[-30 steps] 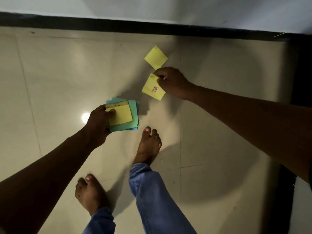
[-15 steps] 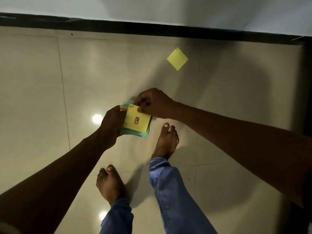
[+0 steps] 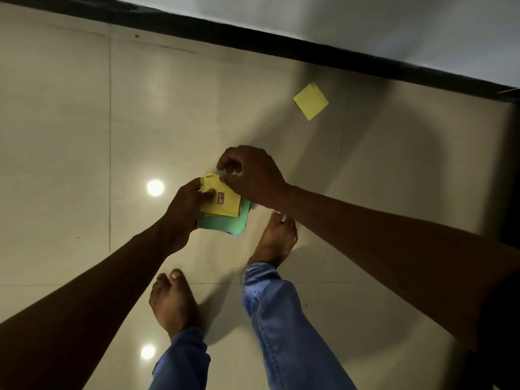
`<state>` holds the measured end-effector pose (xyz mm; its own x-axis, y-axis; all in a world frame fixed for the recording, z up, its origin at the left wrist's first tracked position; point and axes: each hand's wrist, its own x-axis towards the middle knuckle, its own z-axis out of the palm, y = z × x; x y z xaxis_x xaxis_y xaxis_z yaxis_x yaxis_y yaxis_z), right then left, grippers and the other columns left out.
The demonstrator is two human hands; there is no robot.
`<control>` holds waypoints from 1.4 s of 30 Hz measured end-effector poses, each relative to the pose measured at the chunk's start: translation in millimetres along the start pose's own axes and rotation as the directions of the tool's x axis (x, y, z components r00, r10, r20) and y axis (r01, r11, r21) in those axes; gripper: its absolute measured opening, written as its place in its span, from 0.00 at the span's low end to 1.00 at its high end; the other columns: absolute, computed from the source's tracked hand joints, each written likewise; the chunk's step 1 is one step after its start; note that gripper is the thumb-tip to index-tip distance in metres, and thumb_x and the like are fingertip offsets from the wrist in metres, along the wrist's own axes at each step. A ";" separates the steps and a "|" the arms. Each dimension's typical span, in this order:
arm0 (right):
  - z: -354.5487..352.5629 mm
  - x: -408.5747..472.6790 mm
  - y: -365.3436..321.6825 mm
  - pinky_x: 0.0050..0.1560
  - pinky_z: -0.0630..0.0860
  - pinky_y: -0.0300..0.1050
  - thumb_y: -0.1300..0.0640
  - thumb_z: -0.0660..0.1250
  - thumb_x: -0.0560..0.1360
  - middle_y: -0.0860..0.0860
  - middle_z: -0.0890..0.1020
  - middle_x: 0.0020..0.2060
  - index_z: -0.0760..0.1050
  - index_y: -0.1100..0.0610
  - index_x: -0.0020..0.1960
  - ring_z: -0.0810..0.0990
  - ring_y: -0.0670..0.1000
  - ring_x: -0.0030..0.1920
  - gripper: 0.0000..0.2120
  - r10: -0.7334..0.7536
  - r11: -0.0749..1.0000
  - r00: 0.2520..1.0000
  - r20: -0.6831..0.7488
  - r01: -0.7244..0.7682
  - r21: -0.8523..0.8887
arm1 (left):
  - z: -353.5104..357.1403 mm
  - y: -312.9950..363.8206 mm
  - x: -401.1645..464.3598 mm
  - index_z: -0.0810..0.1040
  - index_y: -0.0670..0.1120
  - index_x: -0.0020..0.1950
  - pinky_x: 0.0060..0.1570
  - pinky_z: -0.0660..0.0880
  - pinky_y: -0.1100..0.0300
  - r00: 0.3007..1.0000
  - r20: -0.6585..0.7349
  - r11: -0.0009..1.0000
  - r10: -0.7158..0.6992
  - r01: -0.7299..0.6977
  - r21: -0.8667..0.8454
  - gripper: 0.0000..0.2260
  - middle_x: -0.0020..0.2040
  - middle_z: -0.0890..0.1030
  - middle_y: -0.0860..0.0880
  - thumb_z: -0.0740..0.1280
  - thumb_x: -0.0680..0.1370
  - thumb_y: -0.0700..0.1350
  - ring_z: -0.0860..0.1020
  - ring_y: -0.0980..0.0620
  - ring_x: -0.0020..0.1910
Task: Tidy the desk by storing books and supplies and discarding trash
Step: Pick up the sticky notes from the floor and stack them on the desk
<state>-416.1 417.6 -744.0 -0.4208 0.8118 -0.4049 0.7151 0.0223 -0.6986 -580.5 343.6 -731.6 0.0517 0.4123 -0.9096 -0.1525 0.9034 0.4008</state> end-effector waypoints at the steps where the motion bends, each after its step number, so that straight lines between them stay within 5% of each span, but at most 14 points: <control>1: -3.3 2.6 4.2 0.44 0.78 0.48 0.55 0.74 0.72 0.47 0.83 0.40 0.82 0.52 0.47 0.79 0.49 0.42 0.05 -0.017 1.000 0.999 -0.029 0.016 -0.019 | 2.2 0.4 4.1 0.77 0.45 0.67 0.64 0.75 0.38 1.000 -0.007 1.000 -0.001 0.001 -0.006 0.13 0.63 0.81 0.40 0.64 0.82 0.41 0.79 0.36 0.64; 9: -45.8 46.0 87.0 0.50 0.79 0.53 0.53 0.66 0.77 0.54 0.81 0.51 0.78 0.54 0.57 0.79 0.57 0.53 0.11 0.192 0.926 0.956 -0.221 -0.251 -0.281 | 17.1 0.3 41.8 0.77 0.46 0.69 0.58 0.77 0.44 1.000 -0.026 0.999 0.013 -0.014 -0.047 0.15 0.65 0.80 0.39 0.64 0.82 0.41 0.77 0.34 0.65; 16: -90.9 89.9 164.4 0.61 0.76 0.57 0.48 0.67 0.78 0.61 0.68 0.70 0.64 0.58 0.75 0.69 0.62 0.68 0.30 0.430 0.732 0.848 -0.310 -0.528 -0.430 | 32.8 -1.0 75.1 0.76 0.46 0.69 0.56 0.78 0.46 0.999 -0.047 0.996 0.026 -0.030 -0.085 0.15 0.63 0.81 0.41 0.64 0.82 0.41 0.79 0.40 0.59; 23: -115.9 106.7 199.7 0.66 0.69 0.62 0.42 0.73 0.74 0.62 0.64 0.75 0.51 0.58 0.81 0.65 0.64 0.73 0.47 0.442 0.672 0.865 -0.237 -0.494 -0.552 | 35.5 -15.3 90.5 0.76 0.47 0.70 0.66 0.74 0.34 0.998 -0.063 0.995 0.001 -0.007 -0.094 0.15 0.66 0.80 0.39 0.64 0.82 0.42 0.78 0.35 0.65; 32: -120.2 112.1 198.6 0.65 0.70 0.59 0.43 0.79 0.69 0.59 0.67 0.72 0.53 0.58 0.81 0.67 0.62 0.72 0.52 0.493 0.692 0.829 -0.264 -0.558 -0.458 | 49.8 -30.0 86.9 0.76 0.46 0.69 0.58 0.78 0.44 0.998 -0.056 0.997 -0.028 0.024 -0.069 0.15 0.64 0.81 0.40 0.64 0.83 0.41 0.78 0.35 0.64; 35: -121.8 106.3 196.2 0.64 0.73 0.57 0.48 0.76 0.73 0.59 0.70 0.70 0.57 0.57 0.80 0.71 0.61 0.70 0.44 0.489 0.754 0.844 -0.221 -0.536 -0.379 | 51.2 -27.0 84.6 0.76 0.47 0.69 0.60 0.77 0.42 0.999 -0.043 0.999 -0.015 0.013 -0.053 0.15 0.65 0.80 0.40 0.64 0.83 0.41 0.78 0.36 0.65; 38: -120.3 90.7 188.7 0.51 0.76 0.48 0.55 0.71 0.74 0.53 0.81 0.56 0.75 0.56 0.60 0.80 0.57 0.57 0.16 0.421 0.840 0.864 -0.275 -0.486 -0.242 | 51.0 -23.2 77.0 0.77 0.47 0.69 0.59 0.78 0.43 1.000 -0.022 0.999 -0.007 0.006 -0.037 0.15 0.65 0.81 0.41 0.65 0.83 0.41 0.79 0.37 0.65; 42: -110.6 64.8 155.8 0.48 0.80 0.47 0.57 0.71 0.71 0.49 0.83 0.46 0.78 0.51 0.47 0.84 0.55 0.49 0.06 0.507 0.861 0.820 -0.266 -0.495 0.117 | 48.6 -16.0 60.2 0.76 0.47 0.69 0.52 0.80 0.50 1.000 -0.005 1.000 0.003 -0.003 -0.020 0.15 0.63 0.82 0.43 0.65 0.83 0.42 0.80 0.40 0.61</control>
<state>-270.2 538.2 -813.9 0.1663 0.8322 -0.5290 0.7589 -0.4506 -0.4702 -527.0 359.7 -787.5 0.0466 0.4140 -0.9091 -0.1725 0.8997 0.4009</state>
